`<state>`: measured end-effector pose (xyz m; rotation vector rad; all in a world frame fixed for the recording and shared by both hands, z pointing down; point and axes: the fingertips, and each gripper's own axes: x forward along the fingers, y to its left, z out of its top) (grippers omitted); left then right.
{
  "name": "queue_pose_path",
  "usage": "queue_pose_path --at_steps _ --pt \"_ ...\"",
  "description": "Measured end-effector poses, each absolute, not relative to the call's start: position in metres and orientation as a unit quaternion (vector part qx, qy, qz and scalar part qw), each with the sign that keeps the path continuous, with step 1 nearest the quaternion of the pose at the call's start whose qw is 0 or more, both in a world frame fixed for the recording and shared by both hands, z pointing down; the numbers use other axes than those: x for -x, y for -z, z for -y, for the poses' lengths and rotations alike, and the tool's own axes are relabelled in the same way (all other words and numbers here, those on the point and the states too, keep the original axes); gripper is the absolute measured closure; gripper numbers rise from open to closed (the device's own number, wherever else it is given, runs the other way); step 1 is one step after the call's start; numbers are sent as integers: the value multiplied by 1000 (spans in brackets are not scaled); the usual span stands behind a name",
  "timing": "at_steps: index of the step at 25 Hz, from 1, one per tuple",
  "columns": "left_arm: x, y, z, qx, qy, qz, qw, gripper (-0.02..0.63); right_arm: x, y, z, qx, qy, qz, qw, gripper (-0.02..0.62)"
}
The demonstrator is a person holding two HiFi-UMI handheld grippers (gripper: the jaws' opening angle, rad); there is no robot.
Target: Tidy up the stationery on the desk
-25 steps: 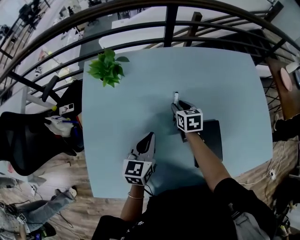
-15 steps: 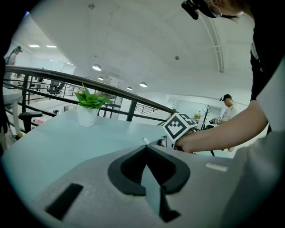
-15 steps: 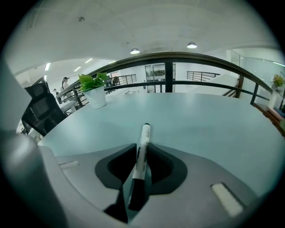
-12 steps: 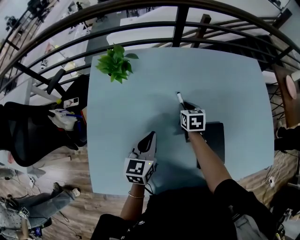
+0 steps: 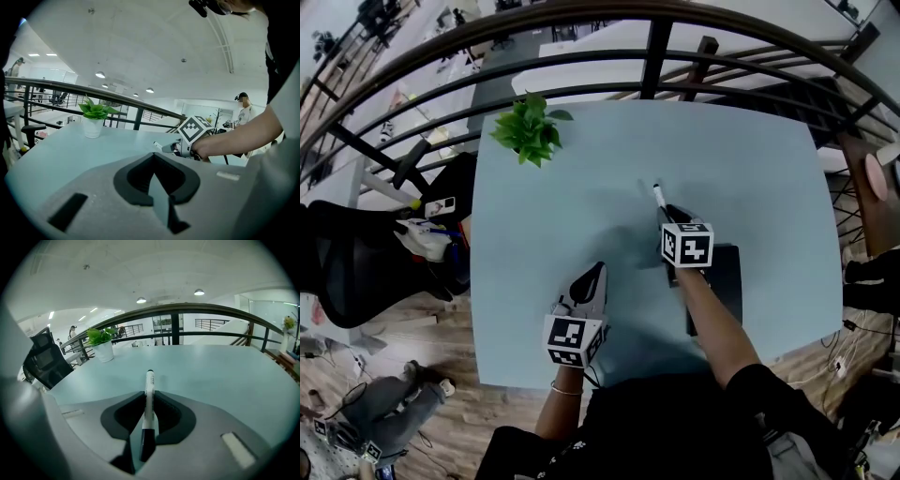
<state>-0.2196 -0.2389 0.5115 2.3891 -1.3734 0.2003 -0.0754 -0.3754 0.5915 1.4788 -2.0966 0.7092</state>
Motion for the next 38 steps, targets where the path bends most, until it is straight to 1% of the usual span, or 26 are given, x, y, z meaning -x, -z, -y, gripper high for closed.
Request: queue_pose_path --at_steps 6,12,26,38 --pt "211 -505 231 -852 -82 488 169 612 58 -573 362 -550 -251 768 212 523" --pt "193 -494 221 -855 -88 489 152 612 26 -558 340 -564 -252 763 192 523" --pt "132 -496 203 -862 -98 475 145 612 -60 -554 281 -590 -270 745 156 523" --pt "84 -500 185 -864 -110 471 140 612 -122 -556 241 -602 -281 733 145 523"
